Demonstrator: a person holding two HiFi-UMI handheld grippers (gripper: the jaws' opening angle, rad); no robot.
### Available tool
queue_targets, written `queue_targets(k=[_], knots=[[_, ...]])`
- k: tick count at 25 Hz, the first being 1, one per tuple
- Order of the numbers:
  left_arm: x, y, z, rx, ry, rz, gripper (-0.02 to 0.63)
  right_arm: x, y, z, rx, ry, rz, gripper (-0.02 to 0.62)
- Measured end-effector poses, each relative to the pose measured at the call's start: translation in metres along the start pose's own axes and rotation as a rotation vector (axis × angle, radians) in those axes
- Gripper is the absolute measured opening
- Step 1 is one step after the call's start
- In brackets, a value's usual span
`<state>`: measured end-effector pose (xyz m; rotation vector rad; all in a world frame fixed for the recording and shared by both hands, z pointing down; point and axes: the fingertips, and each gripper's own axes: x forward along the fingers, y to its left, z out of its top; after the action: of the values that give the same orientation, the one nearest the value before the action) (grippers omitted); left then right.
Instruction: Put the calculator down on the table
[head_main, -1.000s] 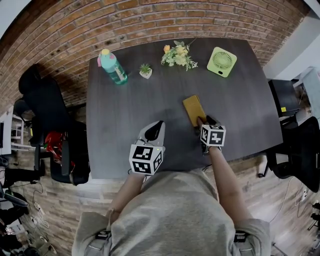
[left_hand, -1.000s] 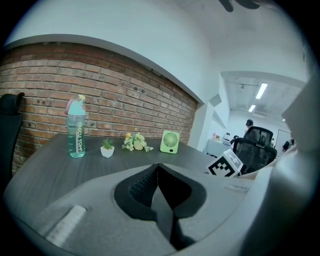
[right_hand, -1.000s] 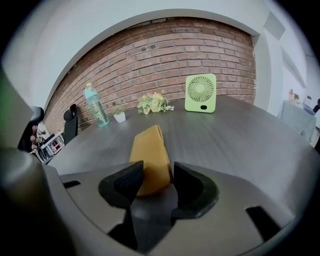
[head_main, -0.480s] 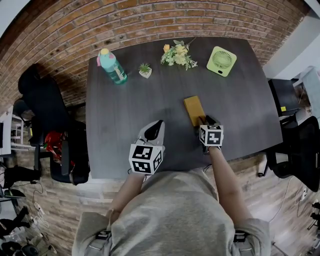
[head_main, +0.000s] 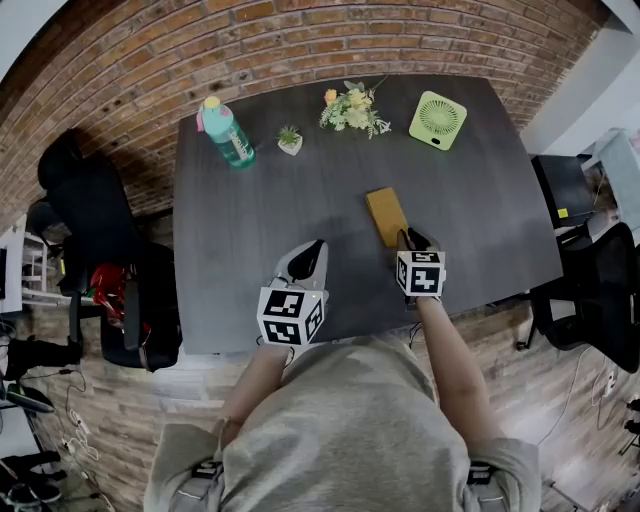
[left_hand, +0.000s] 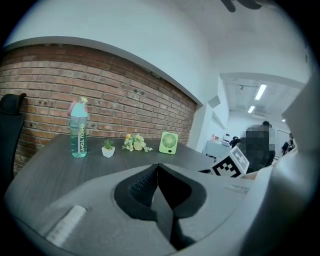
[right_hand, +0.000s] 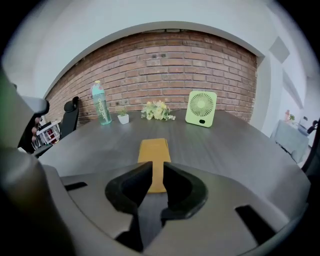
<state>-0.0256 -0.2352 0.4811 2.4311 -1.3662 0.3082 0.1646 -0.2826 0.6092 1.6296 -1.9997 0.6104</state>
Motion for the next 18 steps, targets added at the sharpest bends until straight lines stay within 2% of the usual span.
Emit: queue_targets(k=[6, 12, 18], knots=[[-0.018, -0.009, -0.003, 0.01, -0.01, -0.015, 0.018, -0.043, 0.024, 0.008, -0.035, -0.074, 0.009, 0.038], [-0.043, -0.02, -0.01, 0.019, -0.022, -0.037, 0.018, -0.089, 0.048, 0.006, -0.009, -0.141, 0.023, 0.005], [-0.077, -0.036, -0.025, 0.023, -0.024, -0.058, 0.018, -0.138, 0.074, -0.003, 0.004, -0.204, 0.041, 0.003]])
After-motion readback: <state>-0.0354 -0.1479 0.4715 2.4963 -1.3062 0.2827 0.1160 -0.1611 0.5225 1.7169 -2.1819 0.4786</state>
